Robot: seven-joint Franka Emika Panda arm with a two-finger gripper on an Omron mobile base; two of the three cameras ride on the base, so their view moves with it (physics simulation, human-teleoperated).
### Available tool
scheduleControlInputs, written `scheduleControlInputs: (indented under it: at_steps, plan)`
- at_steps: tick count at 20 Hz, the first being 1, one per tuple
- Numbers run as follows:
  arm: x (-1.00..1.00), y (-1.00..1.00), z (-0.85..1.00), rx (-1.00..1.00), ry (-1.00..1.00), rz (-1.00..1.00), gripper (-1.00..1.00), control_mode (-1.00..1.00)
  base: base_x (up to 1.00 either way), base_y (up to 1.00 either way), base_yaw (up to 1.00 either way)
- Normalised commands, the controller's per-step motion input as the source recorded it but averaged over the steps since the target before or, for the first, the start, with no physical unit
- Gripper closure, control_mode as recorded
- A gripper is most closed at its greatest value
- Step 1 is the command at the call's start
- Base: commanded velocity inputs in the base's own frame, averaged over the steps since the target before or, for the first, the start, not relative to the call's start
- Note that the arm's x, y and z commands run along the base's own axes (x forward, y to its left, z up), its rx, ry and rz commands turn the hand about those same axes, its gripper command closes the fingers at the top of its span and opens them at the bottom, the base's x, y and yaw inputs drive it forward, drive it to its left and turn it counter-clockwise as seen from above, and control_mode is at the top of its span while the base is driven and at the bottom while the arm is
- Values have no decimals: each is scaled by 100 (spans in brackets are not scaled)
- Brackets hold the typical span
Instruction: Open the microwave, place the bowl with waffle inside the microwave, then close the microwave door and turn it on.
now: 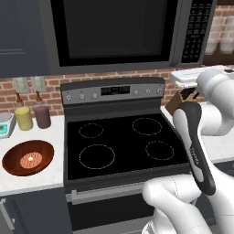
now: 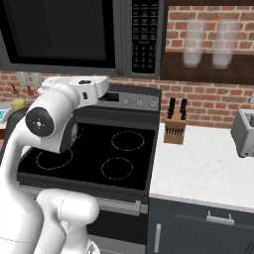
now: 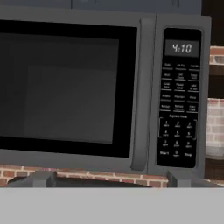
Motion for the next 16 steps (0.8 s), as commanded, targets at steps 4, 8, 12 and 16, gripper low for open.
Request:
scheduleControlInputs:
  at_steps: [4, 8, 12, 16]
  plan:
    - [0, -13, 31, 1, 0, 0, -100, -100, 0, 0, 0]
    - [0, -14, 16, 1, 0, 0, -100, -100, 0, 0, 0]
    - [0, -26, 0, 5, 0, 0, -100, -100, 0, 0, 0]
    - [4, -26, 0, 6, 0, 0, -100, -100, 0, 0, 0]
